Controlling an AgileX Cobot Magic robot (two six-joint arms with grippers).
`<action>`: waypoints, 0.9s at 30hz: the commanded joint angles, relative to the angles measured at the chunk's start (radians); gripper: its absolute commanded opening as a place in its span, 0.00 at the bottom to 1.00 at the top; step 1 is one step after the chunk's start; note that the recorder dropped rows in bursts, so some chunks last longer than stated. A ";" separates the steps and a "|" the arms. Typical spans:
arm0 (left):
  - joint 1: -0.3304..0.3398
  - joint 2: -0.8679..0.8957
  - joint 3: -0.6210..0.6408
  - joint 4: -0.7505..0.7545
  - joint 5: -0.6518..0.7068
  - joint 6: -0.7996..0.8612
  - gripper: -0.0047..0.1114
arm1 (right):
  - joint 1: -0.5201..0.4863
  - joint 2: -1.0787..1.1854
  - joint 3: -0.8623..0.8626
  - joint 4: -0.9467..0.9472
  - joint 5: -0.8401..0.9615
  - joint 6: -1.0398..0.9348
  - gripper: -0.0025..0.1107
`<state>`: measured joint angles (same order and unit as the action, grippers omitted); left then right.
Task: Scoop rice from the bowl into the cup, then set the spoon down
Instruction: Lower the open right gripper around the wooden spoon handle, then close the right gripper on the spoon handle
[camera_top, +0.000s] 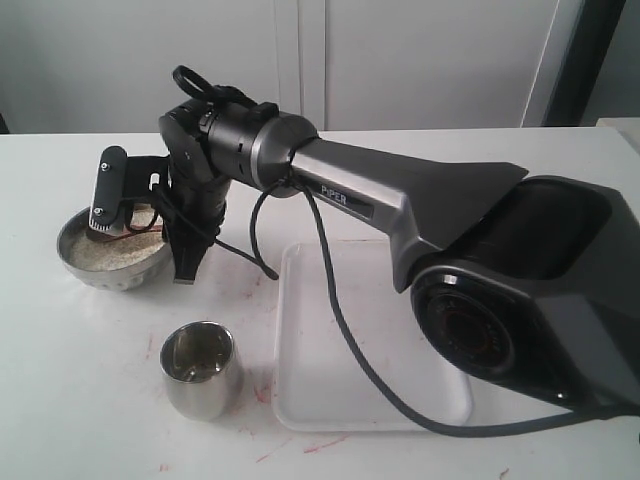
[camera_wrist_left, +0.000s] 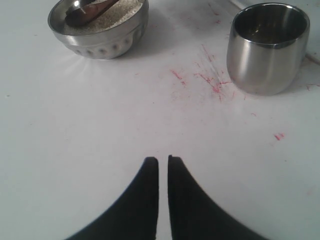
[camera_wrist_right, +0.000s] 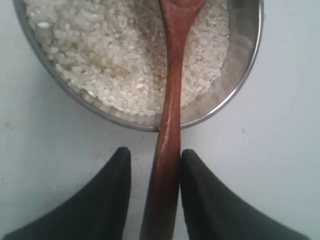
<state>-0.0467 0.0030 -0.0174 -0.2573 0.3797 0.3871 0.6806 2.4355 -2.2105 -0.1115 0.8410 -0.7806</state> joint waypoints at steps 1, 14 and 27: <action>-0.005 -0.003 0.005 -0.011 0.002 0.002 0.16 | -0.003 -0.001 0.001 0.048 0.004 -0.036 0.31; -0.005 -0.003 0.005 -0.011 0.002 0.002 0.16 | -0.003 -0.001 0.001 0.048 0.019 0.034 0.31; -0.005 -0.003 0.005 -0.011 0.002 0.002 0.16 | -0.003 -0.001 0.001 0.048 0.040 0.203 0.31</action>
<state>-0.0467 0.0030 -0.0174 -0.2573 0.3797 0.3871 0.6806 2.4355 -2.2105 -0.0649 0.8700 -0.6150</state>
